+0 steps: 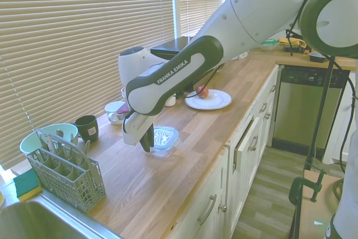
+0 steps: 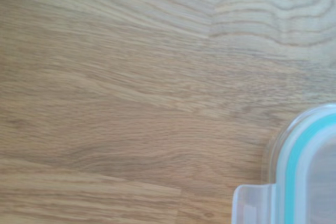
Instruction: Cover the lid of the food container
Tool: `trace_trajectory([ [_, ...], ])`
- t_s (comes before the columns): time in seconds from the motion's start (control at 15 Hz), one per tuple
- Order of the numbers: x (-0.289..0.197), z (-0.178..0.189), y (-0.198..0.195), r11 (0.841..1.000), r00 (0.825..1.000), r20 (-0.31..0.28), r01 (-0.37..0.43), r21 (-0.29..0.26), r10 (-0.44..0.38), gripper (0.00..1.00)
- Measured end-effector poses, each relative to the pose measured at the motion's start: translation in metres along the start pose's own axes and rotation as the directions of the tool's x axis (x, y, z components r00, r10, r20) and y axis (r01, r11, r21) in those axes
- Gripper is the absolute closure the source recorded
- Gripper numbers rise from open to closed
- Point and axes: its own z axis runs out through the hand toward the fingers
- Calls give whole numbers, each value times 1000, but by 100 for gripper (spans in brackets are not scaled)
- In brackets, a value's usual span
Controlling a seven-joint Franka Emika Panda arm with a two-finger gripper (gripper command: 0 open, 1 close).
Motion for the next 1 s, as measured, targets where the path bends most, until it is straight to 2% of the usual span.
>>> trace_trajectory([
  [0.2,0,-13,1,1000,1000,-8,-12,25,13,0],
  [0.4,-6,-52,19,997,999,-32,-28,77,31,0],
  [0.6,-22,-78,76,989,997,-19,-72,126,74,0],
  [0.73,-35,-80,121,984,996,4,-92,151,92,0],
  [1.0,-58,-74,166,982,994,29,-111,152,108,0],
])
